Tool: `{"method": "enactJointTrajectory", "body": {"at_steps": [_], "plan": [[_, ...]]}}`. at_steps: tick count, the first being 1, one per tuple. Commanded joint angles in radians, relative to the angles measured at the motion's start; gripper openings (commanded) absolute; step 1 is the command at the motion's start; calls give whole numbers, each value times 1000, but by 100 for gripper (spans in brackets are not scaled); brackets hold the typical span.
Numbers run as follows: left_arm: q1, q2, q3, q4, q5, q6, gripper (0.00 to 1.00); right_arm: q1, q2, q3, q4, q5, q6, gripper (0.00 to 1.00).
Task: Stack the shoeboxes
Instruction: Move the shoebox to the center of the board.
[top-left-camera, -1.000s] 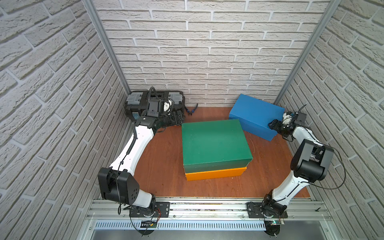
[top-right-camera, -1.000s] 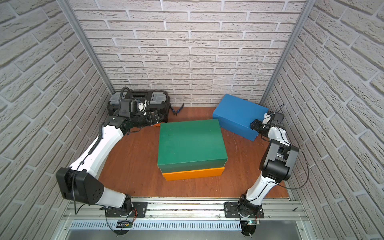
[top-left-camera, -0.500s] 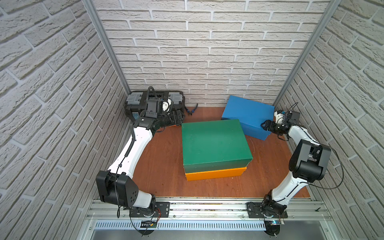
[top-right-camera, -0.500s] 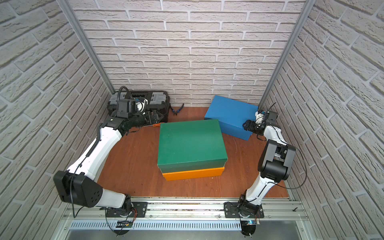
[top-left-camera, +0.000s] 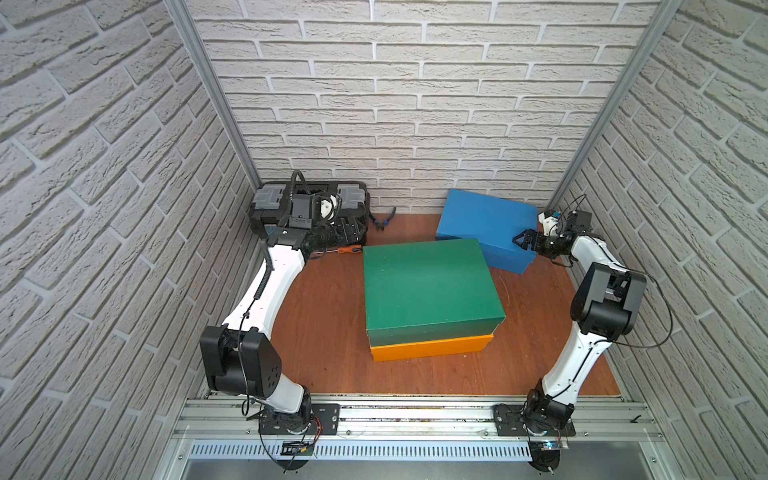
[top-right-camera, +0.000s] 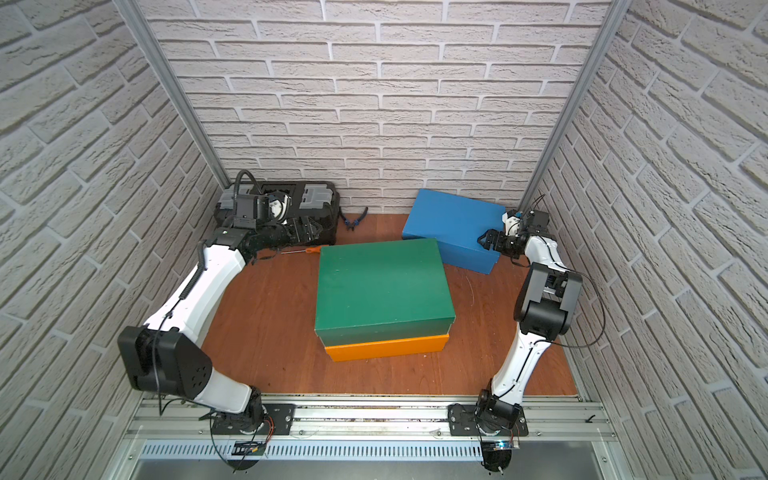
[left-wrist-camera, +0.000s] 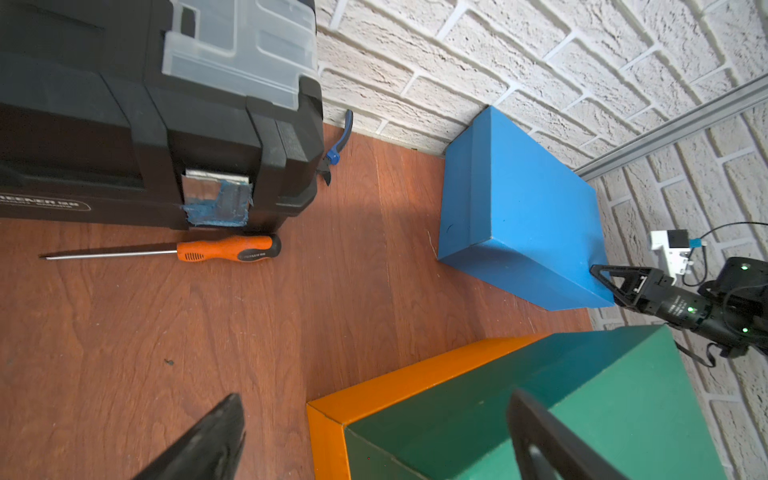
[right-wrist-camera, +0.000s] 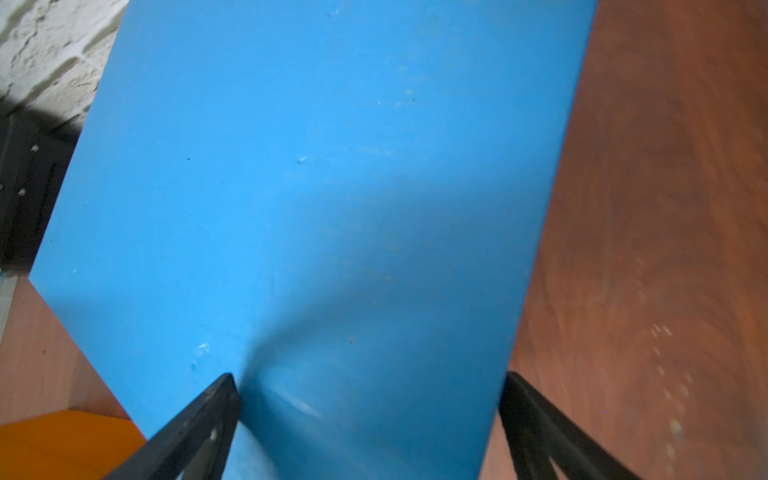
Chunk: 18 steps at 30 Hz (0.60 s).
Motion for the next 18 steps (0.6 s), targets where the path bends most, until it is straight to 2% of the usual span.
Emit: {"method": "enactJointTrajectory", "body": {"at_steps": [1, 6, 10, 18], "plan": [[13, 5, 34, 27, 4, 26, 98, 55, 43, -16, -132, -17, -154, 93], [27, 15, 35, 13, 20, 47, 98, 76, 12, -73, -134, -19, -235, 90], [35, 33, 43, 5, 37, 64, 98, 97, -10, -83, -133, -42, -249, 89], [37, 165, 107, 31, 60, 54, 98, 221, 40, 11, -187, -48, -166, 92]]}}
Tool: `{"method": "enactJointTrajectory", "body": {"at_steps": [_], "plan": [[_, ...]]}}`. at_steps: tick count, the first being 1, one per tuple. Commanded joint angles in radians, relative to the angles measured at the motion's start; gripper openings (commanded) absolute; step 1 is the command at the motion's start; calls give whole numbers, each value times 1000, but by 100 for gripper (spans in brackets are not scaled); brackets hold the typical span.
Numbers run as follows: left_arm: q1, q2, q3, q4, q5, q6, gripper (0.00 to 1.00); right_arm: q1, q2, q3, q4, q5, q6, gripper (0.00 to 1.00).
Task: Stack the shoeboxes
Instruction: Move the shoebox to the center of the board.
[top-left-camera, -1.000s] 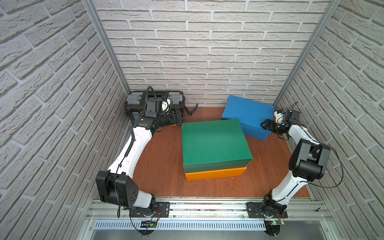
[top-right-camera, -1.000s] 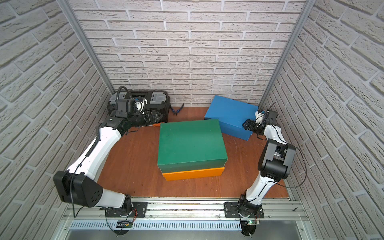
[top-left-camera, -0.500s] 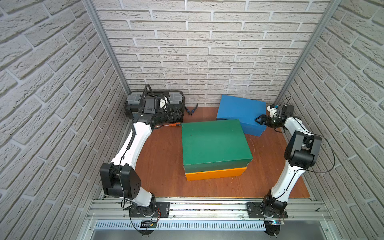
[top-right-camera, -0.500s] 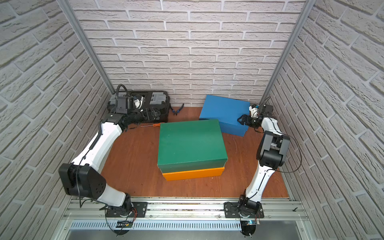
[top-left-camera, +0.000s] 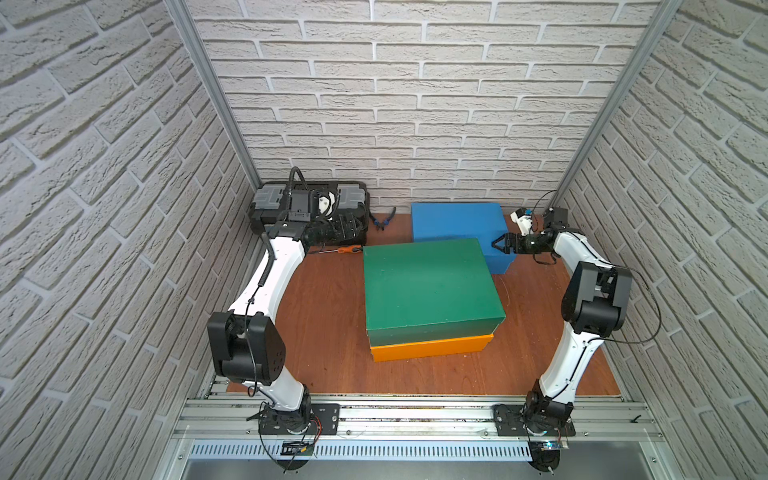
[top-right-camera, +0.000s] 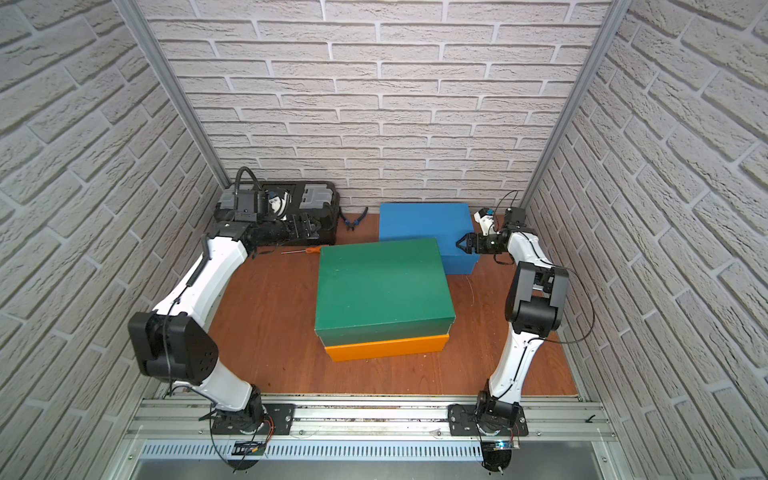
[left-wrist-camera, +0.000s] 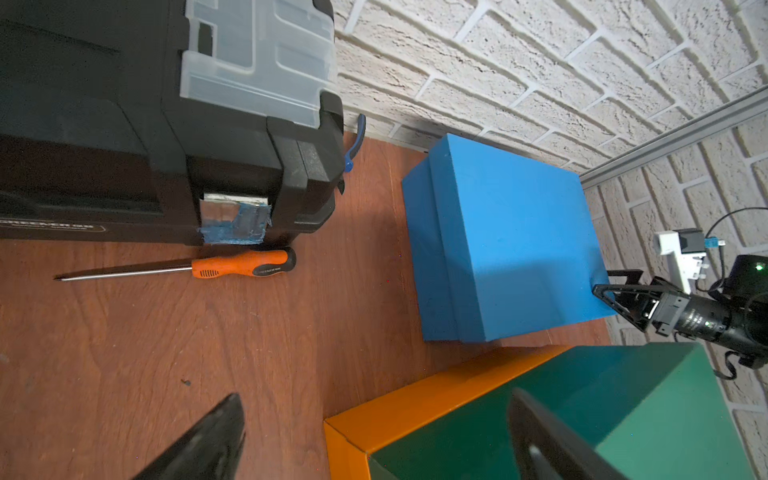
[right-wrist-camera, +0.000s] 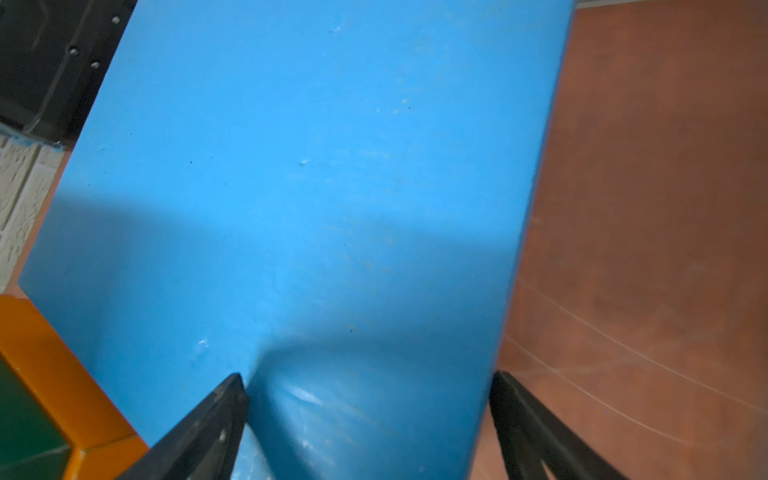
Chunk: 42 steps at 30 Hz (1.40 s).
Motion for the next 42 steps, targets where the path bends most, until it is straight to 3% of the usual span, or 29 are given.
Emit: {"method": "enactJointTrajectory", "body": {"at_steps": [1, 12, 26, 33, 42], "plan": [[6, 73, 49, 46, 41, 3, 98, 78, 54, 10, -102, 5, 16, 92], [-42, 293, 150, 144, 39, -53, 98, 143, 63, -10, -52, -57, 104, 94], [-39, 270, -54, 488, -38, -263, 98, 228, 137, 93, -129, -159, 200, 94], [-34, 309, -74, 557, 19, -316, 98, 257, 125, 79, -116, -145, 263, 94], [-41, 369, -51, 646, 89, -416, 98, 256, 62, -17, 41, -135, 391, 96]]}}
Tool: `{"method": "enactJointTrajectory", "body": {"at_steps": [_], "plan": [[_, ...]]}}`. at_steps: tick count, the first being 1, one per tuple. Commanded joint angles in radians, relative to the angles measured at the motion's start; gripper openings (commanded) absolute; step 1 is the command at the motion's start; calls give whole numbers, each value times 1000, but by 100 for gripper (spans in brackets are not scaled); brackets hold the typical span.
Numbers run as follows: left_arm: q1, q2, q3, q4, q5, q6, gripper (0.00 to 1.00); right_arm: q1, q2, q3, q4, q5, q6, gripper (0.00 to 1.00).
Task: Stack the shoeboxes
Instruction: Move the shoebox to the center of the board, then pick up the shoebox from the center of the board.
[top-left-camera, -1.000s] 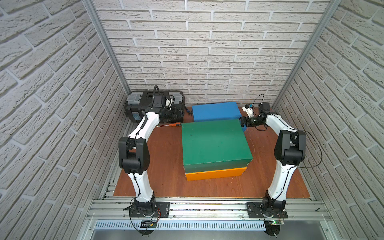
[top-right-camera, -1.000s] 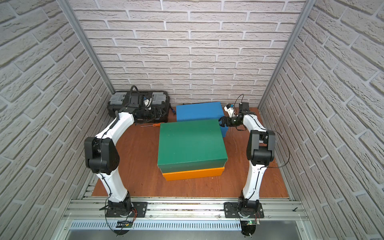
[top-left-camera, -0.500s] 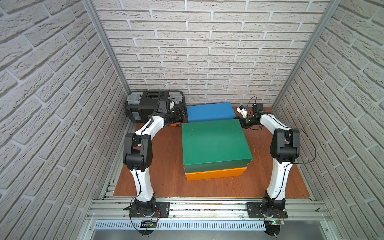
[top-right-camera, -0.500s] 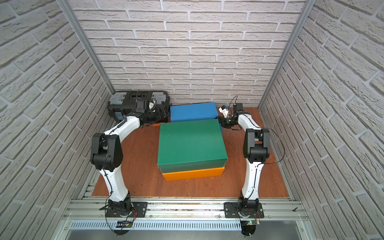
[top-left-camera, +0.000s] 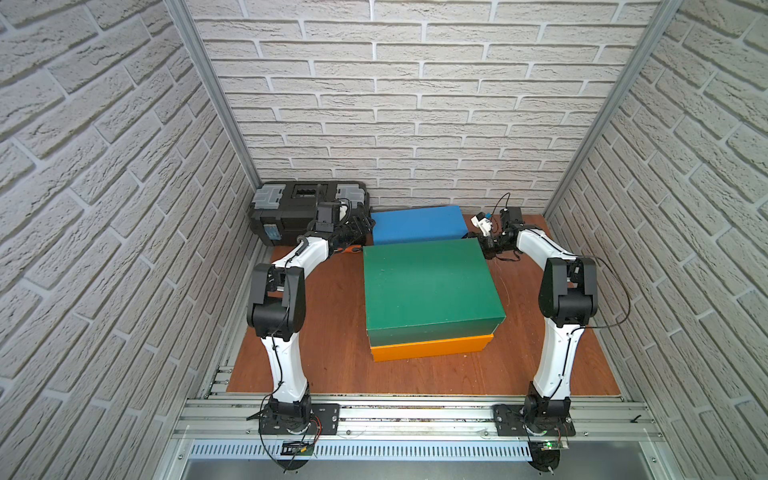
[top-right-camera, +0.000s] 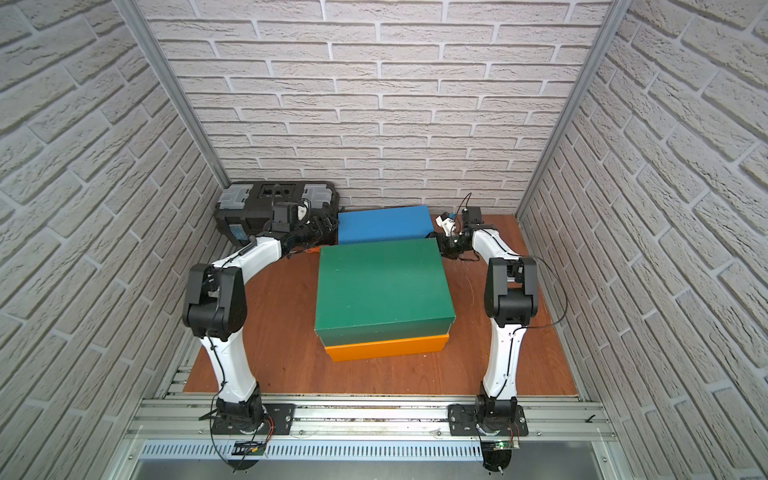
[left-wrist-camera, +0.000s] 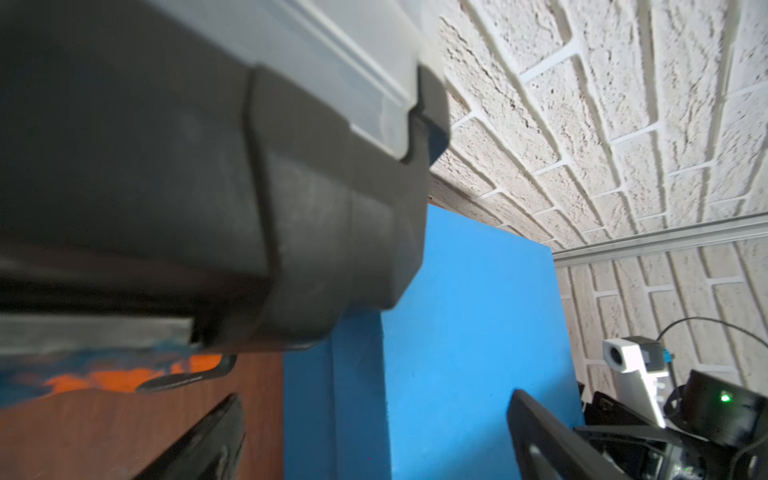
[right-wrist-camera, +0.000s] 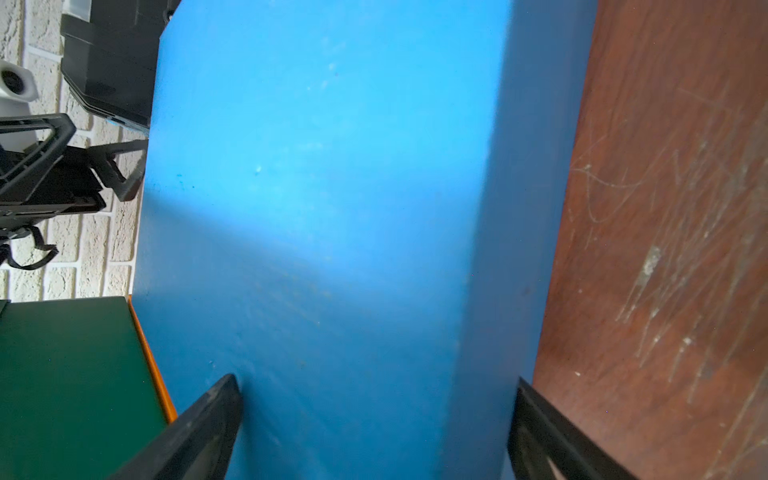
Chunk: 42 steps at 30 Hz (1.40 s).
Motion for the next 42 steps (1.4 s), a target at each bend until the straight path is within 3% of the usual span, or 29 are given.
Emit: {"method": "enactJointTrajectory", "body": {"at_steps": [1, 11, 28, 42], "plan": [[-6, 25, 15, 108, 38, -70, 98, 52, -16, -38, 19, -5, 54, 96], [-64, 105, 93, 103, 29, -120, 98, 53, -12, -17, 30, -19, 37, 97], [-128, 315, 413, -77, 117, -86, 98, 53, -17, -15, 114, -101, 108, 95], [-138, 262, 499, -104, 126, -72, 98, 66, -135, -22, 157, -121, 154, 91]]}}
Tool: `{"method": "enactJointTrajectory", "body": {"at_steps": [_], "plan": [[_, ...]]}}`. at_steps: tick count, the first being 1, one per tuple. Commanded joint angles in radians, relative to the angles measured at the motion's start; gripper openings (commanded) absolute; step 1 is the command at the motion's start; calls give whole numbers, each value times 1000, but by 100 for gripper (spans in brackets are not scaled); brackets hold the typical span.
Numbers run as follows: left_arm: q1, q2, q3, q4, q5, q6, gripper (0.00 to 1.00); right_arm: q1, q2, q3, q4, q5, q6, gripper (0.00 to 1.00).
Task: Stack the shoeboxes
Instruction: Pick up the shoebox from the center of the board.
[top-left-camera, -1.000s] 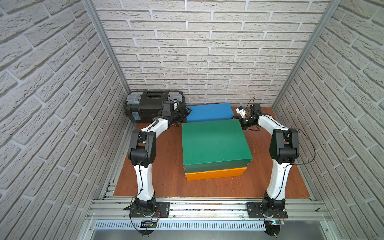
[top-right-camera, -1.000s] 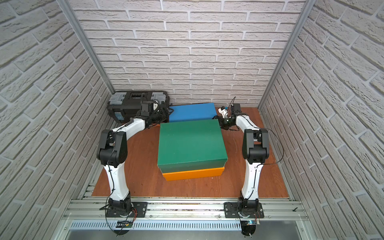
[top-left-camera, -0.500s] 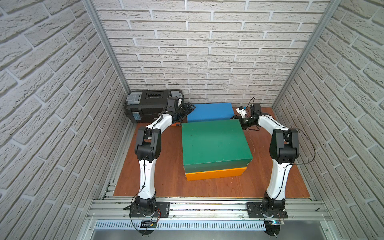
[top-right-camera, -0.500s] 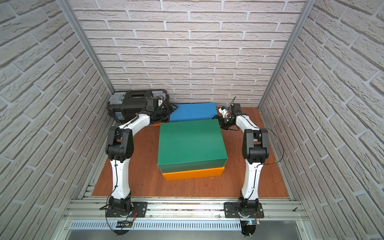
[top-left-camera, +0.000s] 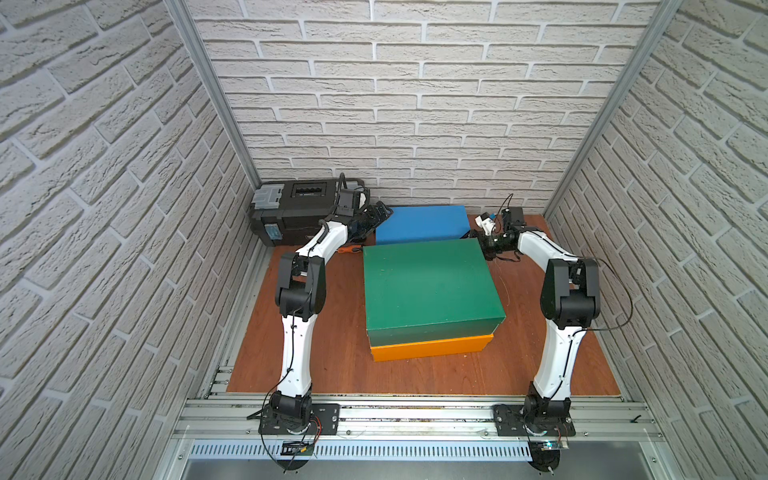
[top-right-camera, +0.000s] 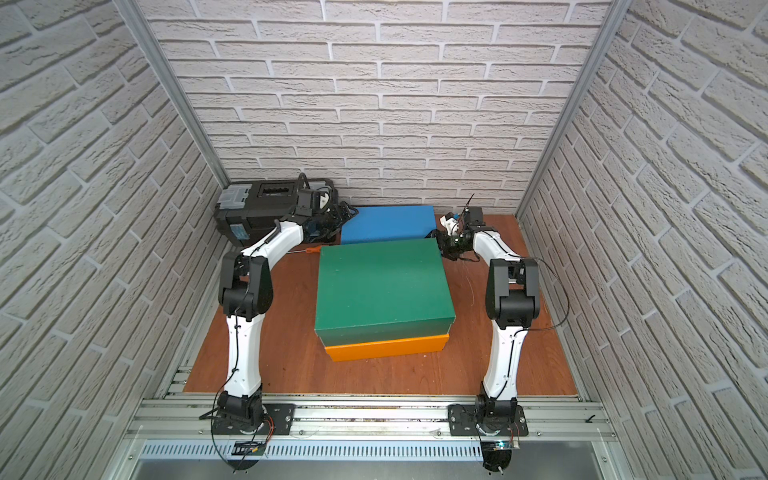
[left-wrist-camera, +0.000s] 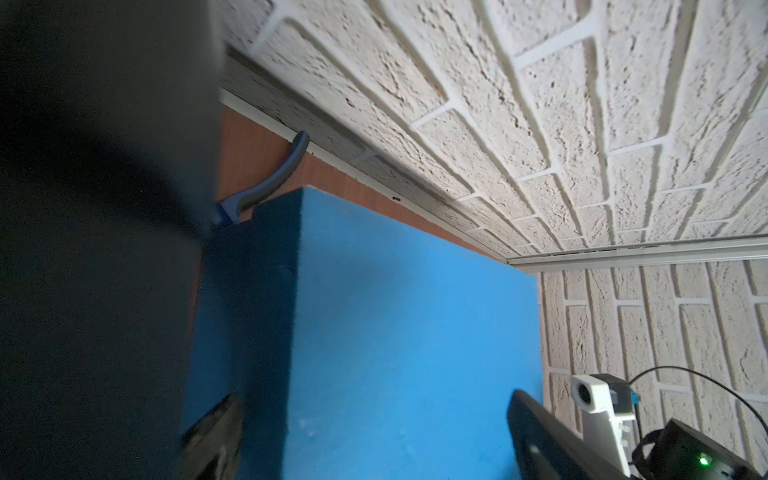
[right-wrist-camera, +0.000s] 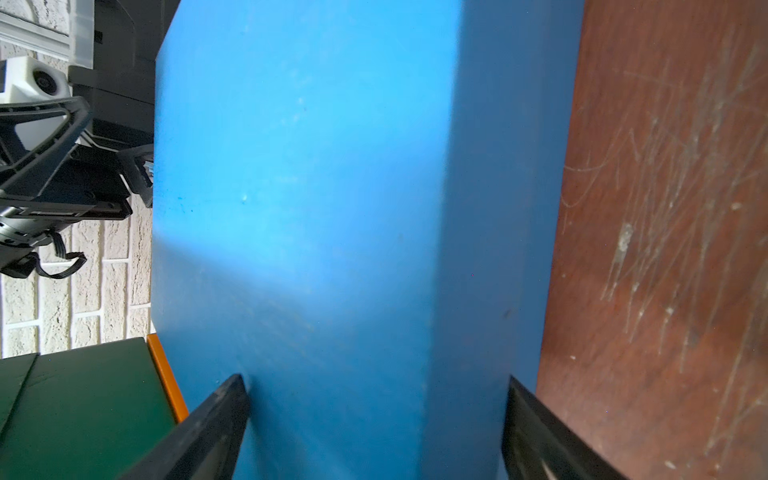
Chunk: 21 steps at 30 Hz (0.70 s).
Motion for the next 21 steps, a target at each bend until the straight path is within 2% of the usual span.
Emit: {"method": "enactJointTrajectory", "body": {"at_steps": [1, 21], "plan": [[-44, -22, 57, 80, 105, 24, 98, 70, -114, 7, 99, -134, 12, 90], [-48, -78, 204, 10, 59, 113, 98, 114, -215, 69, 112, -74, 34, 90]]}}
